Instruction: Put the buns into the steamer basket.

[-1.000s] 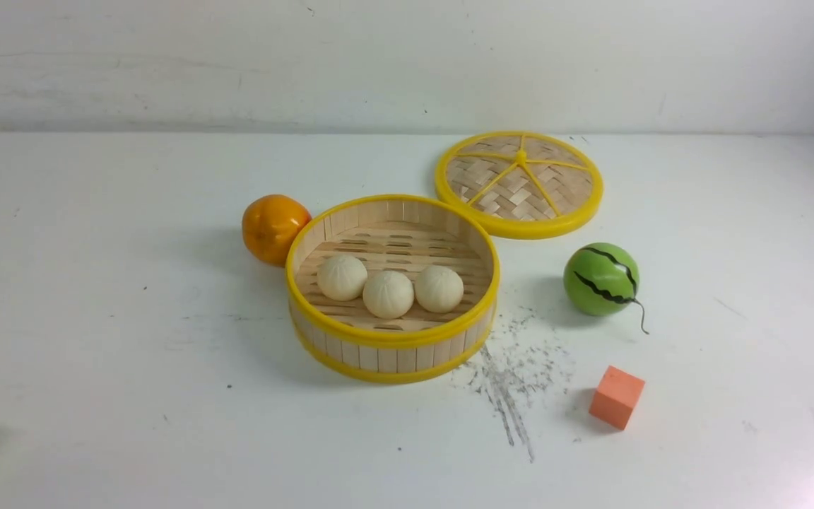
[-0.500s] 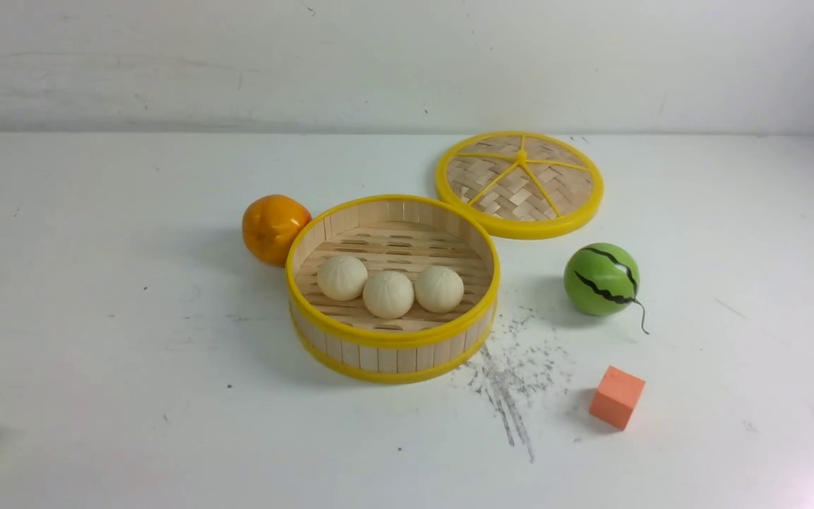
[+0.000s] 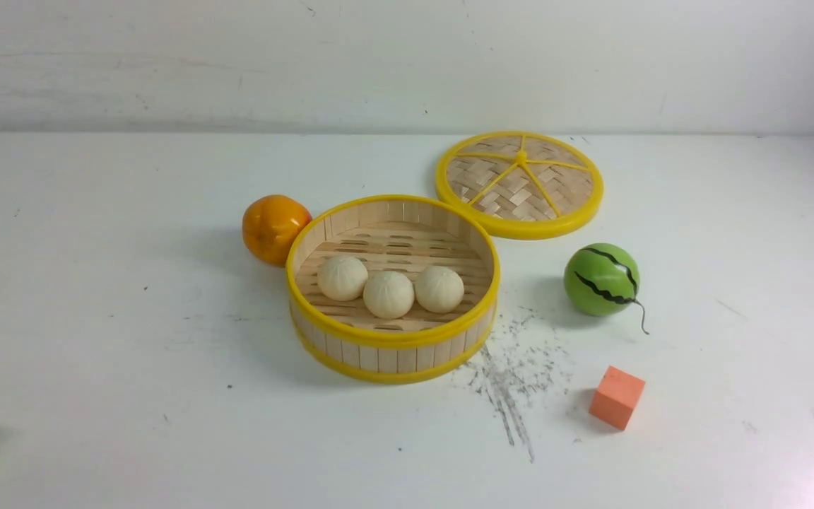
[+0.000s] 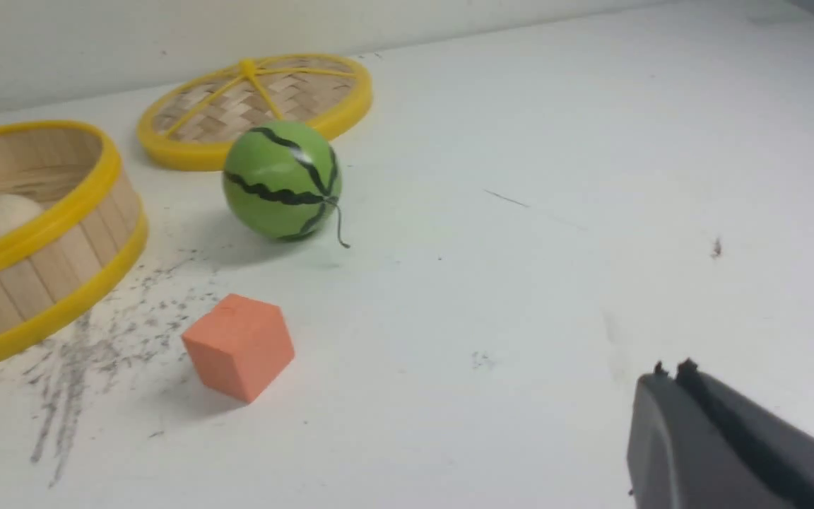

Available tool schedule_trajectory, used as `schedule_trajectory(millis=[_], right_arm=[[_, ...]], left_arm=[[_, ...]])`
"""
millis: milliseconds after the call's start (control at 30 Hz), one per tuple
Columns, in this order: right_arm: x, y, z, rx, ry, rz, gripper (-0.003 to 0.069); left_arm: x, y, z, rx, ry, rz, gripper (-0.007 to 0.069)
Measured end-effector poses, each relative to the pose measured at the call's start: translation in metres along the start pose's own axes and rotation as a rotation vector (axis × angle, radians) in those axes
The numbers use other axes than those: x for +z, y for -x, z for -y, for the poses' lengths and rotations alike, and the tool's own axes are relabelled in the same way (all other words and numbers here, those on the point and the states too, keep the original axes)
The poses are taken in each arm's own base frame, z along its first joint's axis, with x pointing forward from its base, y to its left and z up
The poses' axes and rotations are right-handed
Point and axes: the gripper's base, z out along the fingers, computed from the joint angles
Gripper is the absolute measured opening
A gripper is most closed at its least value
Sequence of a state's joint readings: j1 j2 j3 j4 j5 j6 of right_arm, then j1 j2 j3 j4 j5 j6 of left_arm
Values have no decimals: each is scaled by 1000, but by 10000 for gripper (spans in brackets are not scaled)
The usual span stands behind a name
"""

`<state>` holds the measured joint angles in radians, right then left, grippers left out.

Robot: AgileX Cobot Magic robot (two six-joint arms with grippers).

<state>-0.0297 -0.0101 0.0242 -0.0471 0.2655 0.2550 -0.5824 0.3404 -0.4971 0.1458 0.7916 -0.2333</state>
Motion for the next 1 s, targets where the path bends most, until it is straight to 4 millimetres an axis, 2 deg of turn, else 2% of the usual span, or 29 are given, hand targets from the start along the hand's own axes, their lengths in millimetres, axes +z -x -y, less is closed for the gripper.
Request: schedule_trajectory(millis=[333, 1000], right_arm=[[-1, -7, 3, -67, -40, -92, -20], [-1, -8, 3, -58, -38, -107, -13]], left_arm=[[0, 0, 0, 0, 0, 0, 237], [0, 0, 0, 0, 0, 0, 237]])
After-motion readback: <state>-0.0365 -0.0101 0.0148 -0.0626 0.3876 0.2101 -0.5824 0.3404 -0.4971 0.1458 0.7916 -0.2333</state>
